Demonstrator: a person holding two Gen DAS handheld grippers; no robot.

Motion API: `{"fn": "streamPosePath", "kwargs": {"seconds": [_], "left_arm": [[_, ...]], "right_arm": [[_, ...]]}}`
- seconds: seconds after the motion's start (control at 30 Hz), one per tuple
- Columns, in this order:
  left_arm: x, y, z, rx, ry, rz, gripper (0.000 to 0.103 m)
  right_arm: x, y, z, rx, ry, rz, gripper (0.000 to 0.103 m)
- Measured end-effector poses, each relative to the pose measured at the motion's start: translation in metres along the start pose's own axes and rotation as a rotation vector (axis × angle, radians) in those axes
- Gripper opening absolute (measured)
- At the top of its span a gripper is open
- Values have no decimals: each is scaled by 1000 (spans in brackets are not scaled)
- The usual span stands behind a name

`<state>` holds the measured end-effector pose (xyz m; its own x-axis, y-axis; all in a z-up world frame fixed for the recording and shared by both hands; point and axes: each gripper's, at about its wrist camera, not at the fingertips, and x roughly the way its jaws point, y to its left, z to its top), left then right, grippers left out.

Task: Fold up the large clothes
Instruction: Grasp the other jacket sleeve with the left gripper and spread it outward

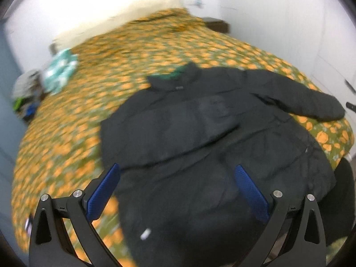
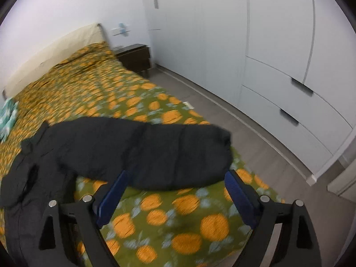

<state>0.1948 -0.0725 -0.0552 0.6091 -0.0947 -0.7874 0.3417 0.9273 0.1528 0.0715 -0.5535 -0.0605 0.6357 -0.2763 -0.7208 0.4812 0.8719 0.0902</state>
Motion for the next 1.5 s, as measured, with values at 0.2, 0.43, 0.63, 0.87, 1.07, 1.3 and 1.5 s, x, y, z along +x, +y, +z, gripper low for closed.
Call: {"fn": "streamPosePath", "kwargs": {"seconds": [0.2, 0.43, 0.63, 0.87, 1.07, 1.3, 1.5], "left_arm": [[124, -70, 58, 74, 110, -29, 103], [212, -78, 54, 8, 274, -19, 71], [132, -30, 41, -77, 127, -47, 24], [-36, 131, -8, -333, -92, 40, 24], [-97, 277, -103, -611, -98, 292, 25], [-57, 356, -219, -859, 81, 413, 39], [-65, 338, -259, -905, 107, 466, 54]], "right_arm": [[-32, 49, -54, -84, 31, 133, 91], [-46, 105, -93, -161, 75, 292, 91], [-55, 135, -98, -240, 61, 341, 91], [-89, 159, -90, -306, -23, 377, 91], [-101, 187, -92, -353, -34, 427, 91], [-118, 217, -100, -415, -30, 483, 91], [-123, 214, -104, -448, -29, 455, 91]]}}
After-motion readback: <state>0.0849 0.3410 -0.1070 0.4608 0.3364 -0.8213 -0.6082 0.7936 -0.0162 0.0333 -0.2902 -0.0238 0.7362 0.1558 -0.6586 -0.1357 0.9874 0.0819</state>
